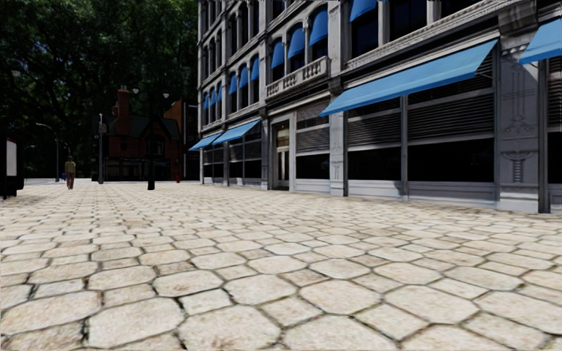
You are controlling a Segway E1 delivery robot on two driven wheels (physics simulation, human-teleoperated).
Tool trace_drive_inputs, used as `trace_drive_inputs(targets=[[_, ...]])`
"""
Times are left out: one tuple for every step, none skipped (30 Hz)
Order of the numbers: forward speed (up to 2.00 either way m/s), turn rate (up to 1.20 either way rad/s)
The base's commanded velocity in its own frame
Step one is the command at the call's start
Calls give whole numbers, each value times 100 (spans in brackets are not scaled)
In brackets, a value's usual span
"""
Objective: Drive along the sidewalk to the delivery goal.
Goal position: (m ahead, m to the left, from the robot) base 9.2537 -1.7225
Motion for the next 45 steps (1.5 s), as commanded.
trace_drive_inputs(targets=[[200, 0], [200, 0], [200, 0], [200, 0], [200, 0], [200, 0], [200, 0], [200, 0], [200, 0], [200, 0], [200, 0], [200, 0], [200, 0], [200, 0], [200, 0], [200, 0], [200, 0], [200, 0], [200, 0], [200, 0], [200, 0], [200, 0], [200, 0], [200, 0], [200, 0], [200, -5], [200, -27], [200, -27], [200, -41], [200, -46], [200, -47], [200, -47], [200, -47], [200, -47], [200, -47], [200, -47], [200, -47], [200, -41], [200, -16], [200, -16], [200, 0], [200, 0], [200, 0], [200, 0], [200, 0]])
